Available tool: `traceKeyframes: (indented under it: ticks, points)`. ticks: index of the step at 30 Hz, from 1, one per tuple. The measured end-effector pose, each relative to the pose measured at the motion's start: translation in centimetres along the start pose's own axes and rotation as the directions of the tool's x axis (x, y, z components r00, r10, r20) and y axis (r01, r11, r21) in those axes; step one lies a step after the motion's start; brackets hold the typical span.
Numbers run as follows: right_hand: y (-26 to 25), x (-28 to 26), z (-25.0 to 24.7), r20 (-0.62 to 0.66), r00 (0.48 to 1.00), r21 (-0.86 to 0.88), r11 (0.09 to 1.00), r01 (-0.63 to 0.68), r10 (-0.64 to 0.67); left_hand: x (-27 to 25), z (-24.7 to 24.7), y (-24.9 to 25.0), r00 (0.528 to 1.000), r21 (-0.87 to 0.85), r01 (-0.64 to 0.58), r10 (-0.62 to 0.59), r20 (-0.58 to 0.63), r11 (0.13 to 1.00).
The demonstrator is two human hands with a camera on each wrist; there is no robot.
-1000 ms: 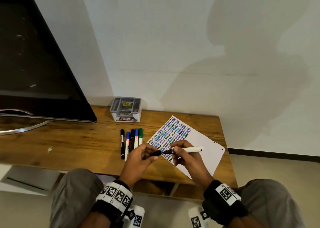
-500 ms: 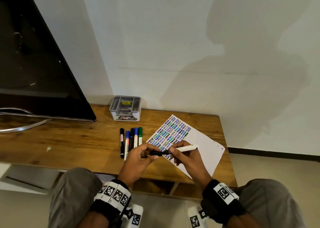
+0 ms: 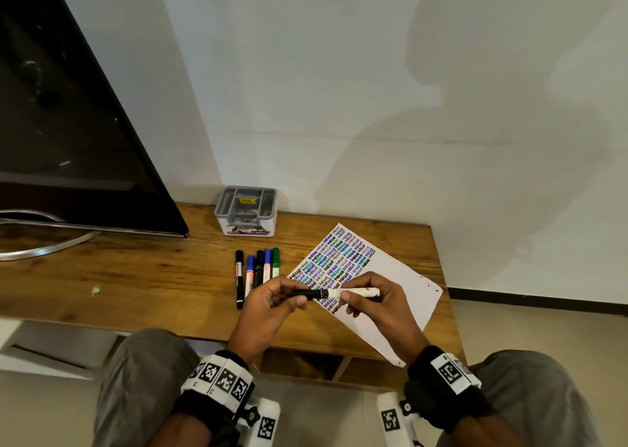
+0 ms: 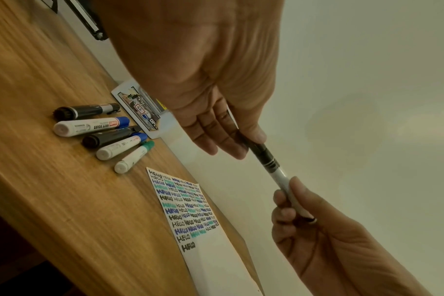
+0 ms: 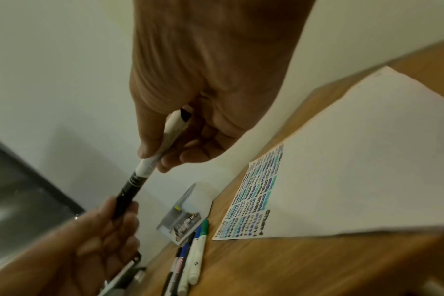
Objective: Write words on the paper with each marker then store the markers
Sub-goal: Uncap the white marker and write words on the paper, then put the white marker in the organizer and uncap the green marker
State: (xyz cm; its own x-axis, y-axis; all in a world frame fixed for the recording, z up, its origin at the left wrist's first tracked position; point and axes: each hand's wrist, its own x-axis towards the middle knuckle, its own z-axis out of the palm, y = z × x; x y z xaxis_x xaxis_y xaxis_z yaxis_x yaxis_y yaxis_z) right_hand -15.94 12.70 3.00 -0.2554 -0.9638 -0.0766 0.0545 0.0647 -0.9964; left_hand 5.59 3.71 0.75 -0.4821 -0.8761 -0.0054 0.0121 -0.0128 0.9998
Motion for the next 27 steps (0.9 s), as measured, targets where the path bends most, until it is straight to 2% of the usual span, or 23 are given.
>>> traceKeyframes:
  ticks: [5, 8, 14, 17, 19, 22, 23, 25, 27]
  points:
    - [0.9, 0.3, 0.3, 0.062, 0.997, -0.307, 0.950, 0.052, -0.035, 0.2, -0.2, 0.2, 1.000, 0.029, -0.020, 0.021, -0.019, 0.999]
    - [0.9, 0.6, 0.7, 0.070, 0.997, -0.376, 0.925, 0.060, -0.037, 0.5, -0.3, 0.1, 0.999, 0.053, -0.044, 0.046, -0.026, 0.998]
    - [-0.1, 1.6, 1.7, 0.165, 0.985, -0.451, 0.892, 0.025, 0.055, 0.5, -1.2, 0.1, 0.999, 0.090, -0.052, 0.053, -0.008, 0.995]
    - [-0.9, 2.7, 2.1, 0.254, 0.963, -0.458, 0.888, 0.040, 0.088, 1.1, -2.2, 0.8, 1.000, 0.095, -0.029, 0.028, 0.007, 0.995]
    - [-1.5, 3.9, 2.4, 0.342, 0.934, -0.520, 0.849, 0.095, 0.106, 1.6, -2.8, 1.7, 1.000, 0.103, -0.026, 0.028, -0.012, 0.994]
    - [-2.2, 6.6, 2.9, 0.439, 0.895, -0.662, 0.701, 0.265, 0.076, 2.4, -2.9, 2.8, 0.996, 0.154, -0.039, 0.051, -0.076, 0.987]
    - [-2.5, 7.7, 3.1, 0.449, 0.890, -0.676, 0.681, 0.283, 0.076, 2.9, -3.1, 2.9, 0.993, 0.173, -0.031, 0.050, -0.106, 0.985]
    - [-3.0, 9.7, 3.3, 0.423, 0.902, -0.678, 0.692, 0.248, 0.091, 3.9, -4.0, 2.4, 0.989, 0.265, 0.004, 0.036, -0.145, 0.964]
    - [-3.5, 11.9, 3.5, 0.370, 0.926, -0.672, 0.709, 0.214, 0.071, 4.8, -5.7, 1.2, 0.989, 0.452, 0.005, 0.064, -0.137, 0.892]
